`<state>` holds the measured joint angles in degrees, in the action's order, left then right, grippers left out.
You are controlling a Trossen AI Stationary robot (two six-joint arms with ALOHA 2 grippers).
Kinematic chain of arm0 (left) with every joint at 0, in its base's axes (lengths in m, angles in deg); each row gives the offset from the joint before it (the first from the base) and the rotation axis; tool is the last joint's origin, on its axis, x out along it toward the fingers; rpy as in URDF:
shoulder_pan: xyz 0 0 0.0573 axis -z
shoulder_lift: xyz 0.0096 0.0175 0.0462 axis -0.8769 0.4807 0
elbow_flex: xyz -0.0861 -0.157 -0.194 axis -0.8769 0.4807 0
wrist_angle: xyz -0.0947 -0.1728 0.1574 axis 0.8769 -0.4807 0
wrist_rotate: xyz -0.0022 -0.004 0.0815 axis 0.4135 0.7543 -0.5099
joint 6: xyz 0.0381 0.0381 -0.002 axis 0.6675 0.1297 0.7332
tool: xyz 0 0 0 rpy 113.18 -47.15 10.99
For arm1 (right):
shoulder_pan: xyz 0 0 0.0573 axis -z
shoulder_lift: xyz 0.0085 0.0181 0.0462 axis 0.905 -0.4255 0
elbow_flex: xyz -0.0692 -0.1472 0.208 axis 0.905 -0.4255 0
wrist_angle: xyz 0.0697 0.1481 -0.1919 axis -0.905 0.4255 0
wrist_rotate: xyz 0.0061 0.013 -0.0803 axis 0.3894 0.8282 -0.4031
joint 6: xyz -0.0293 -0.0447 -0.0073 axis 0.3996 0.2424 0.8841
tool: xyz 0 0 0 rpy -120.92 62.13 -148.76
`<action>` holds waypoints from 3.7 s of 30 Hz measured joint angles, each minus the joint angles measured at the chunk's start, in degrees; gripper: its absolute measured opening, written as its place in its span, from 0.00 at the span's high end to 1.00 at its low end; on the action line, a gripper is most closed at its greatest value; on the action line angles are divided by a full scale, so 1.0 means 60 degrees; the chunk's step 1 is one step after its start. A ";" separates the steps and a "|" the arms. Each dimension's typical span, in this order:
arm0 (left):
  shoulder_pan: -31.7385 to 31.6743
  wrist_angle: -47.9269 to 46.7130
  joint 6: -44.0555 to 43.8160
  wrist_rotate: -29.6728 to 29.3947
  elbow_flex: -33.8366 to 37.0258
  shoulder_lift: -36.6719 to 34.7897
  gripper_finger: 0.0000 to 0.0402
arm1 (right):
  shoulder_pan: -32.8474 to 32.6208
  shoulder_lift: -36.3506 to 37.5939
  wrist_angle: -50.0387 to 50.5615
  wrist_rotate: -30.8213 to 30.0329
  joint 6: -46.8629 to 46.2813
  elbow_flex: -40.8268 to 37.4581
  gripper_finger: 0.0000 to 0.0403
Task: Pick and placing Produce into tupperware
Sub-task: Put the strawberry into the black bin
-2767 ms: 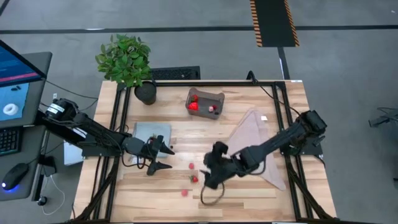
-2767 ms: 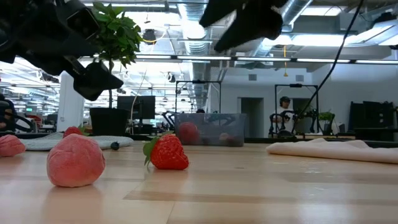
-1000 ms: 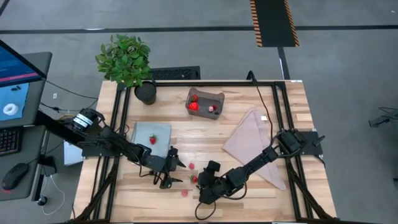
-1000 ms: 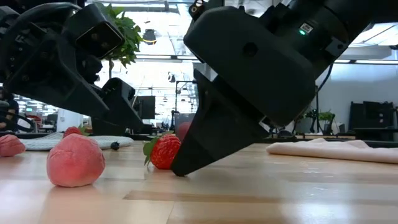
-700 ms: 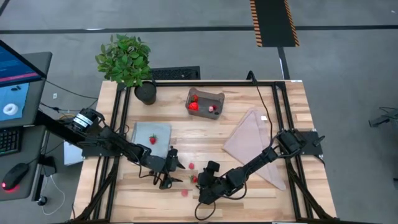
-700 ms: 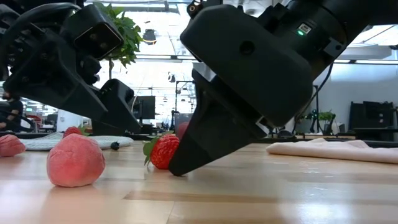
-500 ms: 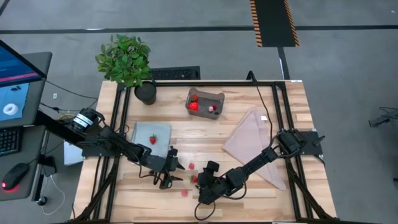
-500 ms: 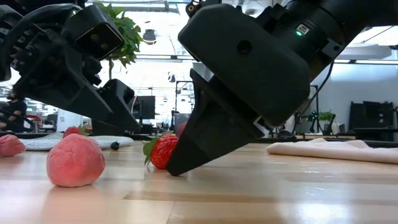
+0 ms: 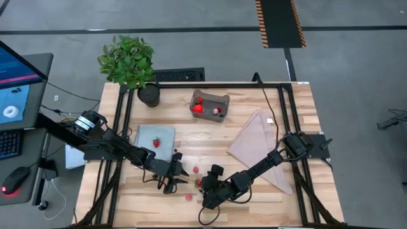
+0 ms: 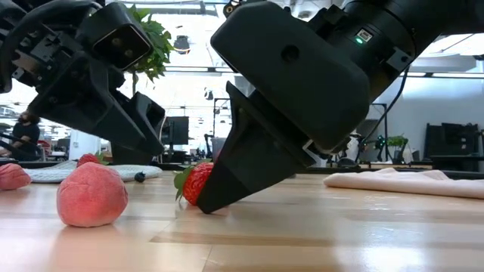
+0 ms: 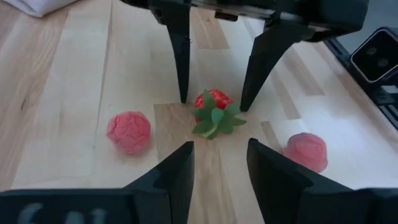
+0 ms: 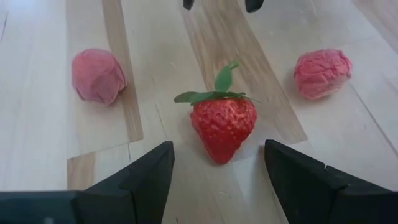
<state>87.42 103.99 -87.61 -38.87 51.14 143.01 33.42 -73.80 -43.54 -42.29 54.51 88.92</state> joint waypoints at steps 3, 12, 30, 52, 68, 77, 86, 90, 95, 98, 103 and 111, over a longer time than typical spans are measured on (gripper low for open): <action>-0.0005 -0.0208 -0.0008 -0.0306 0.0000 0.0000 0.66 | 0.0004 0.0000 -0.0021 0.0004 -0.0014 0.0000 0.32; -0.0247 -0.0451 -0.0102 -0.0238 0.0000 0.0000 0.69 | 0.0004 0.0000 -0.0026 0.0008 -0.0076 0.0000 0.32; -0.0251 -0.0468 -0.0019 -0.0320 0.0000 0.0000 0.71 | 0.0146 0.0000 -0.0033 0.0032 -0.0181 -0.0001 0.75; -0.0248 -0.0635 -0.0215 -0.0400 0.0000 0.0000 0.71 | 0.0277 0.0074 0.0125 0.0631 -0.0813 0.0078 0.86; -0.0251 -0.0632 -0.0212 -0.0597 0.0000 0.0000 0.71 | 0.0349 0.0135 0.1024 0.0783 -0.1556 0.0124 0.39; -0.0251 -0.0614 -0.0209 -0.0144 0.0000 0.0000 0.71 | 0.0603 0.0109 0.0934 0.0673 -0.1094 0.0084 0.42; -0.0251 -0.0537 -0.0201 -0.0159 0.0000 0.0000 0.71 | 0.0859 0.0106 0.0731 0.0540 -0.0534 0.0055 0.48; -0.0251 -0.0533 -0.0164 -0.0163 0.0000 0.0000 0.71 | 0.1043 0.0088 0.0407 0.0569 -0.0435 0.0057 0.47; -0.0251 -0.0537 -0.0155 -0.0174 0.0000 0.0000 0.71 | 0.1228 0.0080 0.0211 0.0710 -0.0415 0.0058 0.44; -0.0251 -0.0537 -0.0154 -0.0174 0.0000 0.0000 0.71 | 0.1296 0.0073 0.0088 0.0713 -0.0419 0.0058 0.44; -0.0251 -0.0537 -0.0150 -0.0174 0.0000 0.0000 0.71 | 0.1384 0.0069 0.0066 0.0797 -0.0594 0.0058 0.48; -0.0251 -0.0539 -0.0147 -0.0174 0.0000 0.0000 0.71 | 0.1395 0.0069 0.0066 0.0769 -0.0593 0.0062 0.66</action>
<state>85.91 100.76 -88.49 -39.92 51.14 143.01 41.79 -73.38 -43.15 -37.68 50.95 89.29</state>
